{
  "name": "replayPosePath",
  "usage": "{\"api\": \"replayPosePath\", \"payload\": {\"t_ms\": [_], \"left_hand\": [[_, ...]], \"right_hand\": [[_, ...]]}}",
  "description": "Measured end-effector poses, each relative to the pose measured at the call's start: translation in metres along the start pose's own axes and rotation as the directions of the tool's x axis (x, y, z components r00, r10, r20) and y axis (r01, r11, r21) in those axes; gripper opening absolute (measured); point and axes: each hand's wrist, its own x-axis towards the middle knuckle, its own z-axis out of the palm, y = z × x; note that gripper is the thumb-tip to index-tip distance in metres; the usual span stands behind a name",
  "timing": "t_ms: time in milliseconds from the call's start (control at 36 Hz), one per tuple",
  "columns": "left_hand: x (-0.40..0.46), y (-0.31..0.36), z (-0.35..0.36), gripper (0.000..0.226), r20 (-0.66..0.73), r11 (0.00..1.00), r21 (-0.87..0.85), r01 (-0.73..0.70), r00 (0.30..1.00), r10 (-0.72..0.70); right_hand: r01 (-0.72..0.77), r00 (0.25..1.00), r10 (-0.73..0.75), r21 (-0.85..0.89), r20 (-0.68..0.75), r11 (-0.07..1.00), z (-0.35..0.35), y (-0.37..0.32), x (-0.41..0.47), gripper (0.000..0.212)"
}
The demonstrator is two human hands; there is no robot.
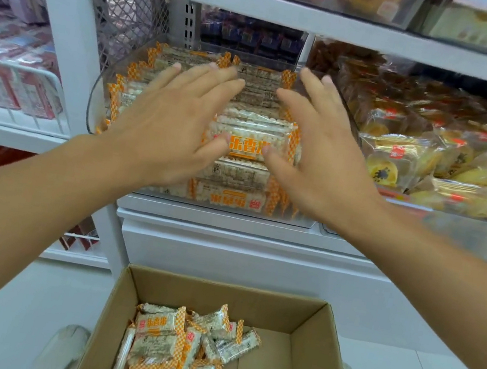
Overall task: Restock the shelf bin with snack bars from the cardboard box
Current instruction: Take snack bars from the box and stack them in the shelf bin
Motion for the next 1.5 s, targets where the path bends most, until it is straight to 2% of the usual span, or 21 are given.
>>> {"api": "replayPosePath", "payload": {"t_ms": [111, 222, 250, 306, 333, 361, 389, 444, 472, 528, 583, 639, 694, 778, 861, 917, 1000, 1111, 1306, 1389, 1500], "left_hand": [[-0.013, 0.003, -0.005, 0.059, -0.08, 0.998, 0.009, -0.063, 0.995, 0.064], [-0.04, 0.022, -0.003, 0.028, -0.203, 0.98, -0.144, -0.139, 0.973, 0.108], [-0.05, 0.032, 0.003, 0.026, -0.134, 0.971, -0.199, -0.133, 0.985, 0.107], [-0.074, 0.05, 0.029, 0.023, 0.192, 0.973, -0.205, -0.104, 0.971, 0.145], [-0.089, 0.057, 0.048, 0.023, 0.412, 0.982, -0.172, -0.084, 0.899, 0.149], [-0.105, 0.061, 0.069, 0.026, 0.621, 0.99, -0.126, -0.057, 0.774, 0.123], [-0.121, 0.064, 0.087, 0.032, 0.776, 0.996, -0.07, -0.05, 0.625, 0.086], [-0.156, 0.068, 0.12, 0.046, 0.922, 0.998, 0.055, -0.035, 0.385, -0.037], [-0.172, 0.068, 0.136, 0.048, 0.936, 0.994, 0.109, 0.011, 0.334, -0.106], [-0.204, 0.068, 0.164, 0.045, 0.925, 0.973, 0.171, 0.158, 0.314, -0.214], [-0.235, 0.07, 0.19, 0.05, 0.916, 0.905, 0.194, 0.379, 0.259, -0.305], [-0.262, 0.072, 0.211, 0.07, 0.91, 0.782, 0.209, 0.587, 0.177, -0.376], [-0.279, 0.071, 0.225, 0.086, 0.886, 0.65, 0.239, 0.722, 0.112, -0.45], [-0.286, 0.081, 0.241, 0.093, 0.854, 0.411, 0.255, 0.875, -0.004, -0.521], [-0.29, 0.094, 0.26, 0.074, 0.813, 0.147, 0.268, 0.952, -0.142, -0.565], [-0.291, 0.098, 0.265, 0.076, 0.784, 0.094, 0.273, 0.957, -0.165, -0.599], [-0.288, 0.1, 0.264, 0.091, 0.785, 0.117, 0.25, 0.961, -0.13, -0.606], [-0.281, 0.103, 0.266, 0.07, 0.806, 0.175, 0.192, 0.966, -0.053, -0.589], [-0.276, 0.12, 0.272, 0.029, 0.852, -0.06, 0.031, 0.998, -0.058, -0.52], [-0.27, 0.121, 0.267, 0.045, 0.848, -0.086, -0.005, 0.996, -0.041, -0.528], [-0.263, 0.122, 0.259, 0.073, 0.847, -0.146, -0.063, 0.987, -0.025, -0.531]], "right_hand": [[0.044, 0.999, -0.045, -0.114, -0.004, 0.993, -0.001, 0.004, -0.025, 0.06], [0.186, 0.98, -0.185, 0.0, -0.072, 0.983, 0.002, -0.008, -0.053, 0.02], [0.187, 0.982, -0.187, 0.094, -0.006, 0.978, 0.01, -0.011, -0.064, 0.015], [0.142, 0.949, -0.199, 0.235, 0.242, 0.962, 0.036, -0.016, -0.091, 0.013], [0.087, 0.881, -0.195, 0.258, 0.431, 0.962, 0.056, -0.014, -0.108, 0.013], [0.013, 0.749, -0.159, 0.225, 0.643, 0.974, 0.078, -0.01, -0.126, 0.014], [-0.049, 0.565, -0.087, 0.138, 0.82, 0.989, 0.1, -0.007, -0.145, 0.021], [-0.154, 0.226, 0.112, -0.078, 0.968, 0.985, 0.141, 0.002, -0.184, 0.048], [-0.224, 0.144, 0.197, -0.162, 0.97, 0.961, 0.158, 0.005, -0.201, 0.054], [-0.41, 0.098, 0.341, -0.274, 0.935, 0.87, 0.187, 0.01, -0.228, 0.054], [-0.716, 0.094, 0.451, -0.254, 0.888, 0.65, 0.213, 0.013, -0.252, 0.053], [-0.889, 0.053, 0.504, -0.19, 0.862, 0.417, 0.228, 0.012, -0.27, 0.07], [-0.955, -0.013, 0.522, -0.165, 0.853, 0.246, 0.237, 0.009, -0.28, 0.081], [-0.99, -0.109, 0.53, -0.141, 0.841, 0.02, 0.258, 0.008, -0.284, 0.083], [-0.989, -0.143, 0.487, -0.101, 0.861, -0.112, 0.28, 0.005, -0.281, 0.079], [-0.99, -0.138, 0.487, -0.099, 0.862, -0.105, 0.287, -0.002, -0.277, 0.063], [-0.993, -0.116, 0.535, -0.118, 0.837, -0.031, 0.302, -0.006, -0.276, 0.064], [-0.991, -0.075, 0.583, -0.124, 0.809, 0.045, 0.314, 0.0, -0.28, 0.072], [-0.993, -0.059, 0.519, -0.103, 0.853, 0.055, 0.314, 0.011, -0.292, 0.054], [-0.993, -0.06, 0.517, -0.103, 0.854, 0.056, 0.316, 0.018, -0.304, 0.062], [-0.999, -0.029, 0.74, -0.05, 0.672, 0.006, 0.295, 0.033, -0.3, 0.038]]}}
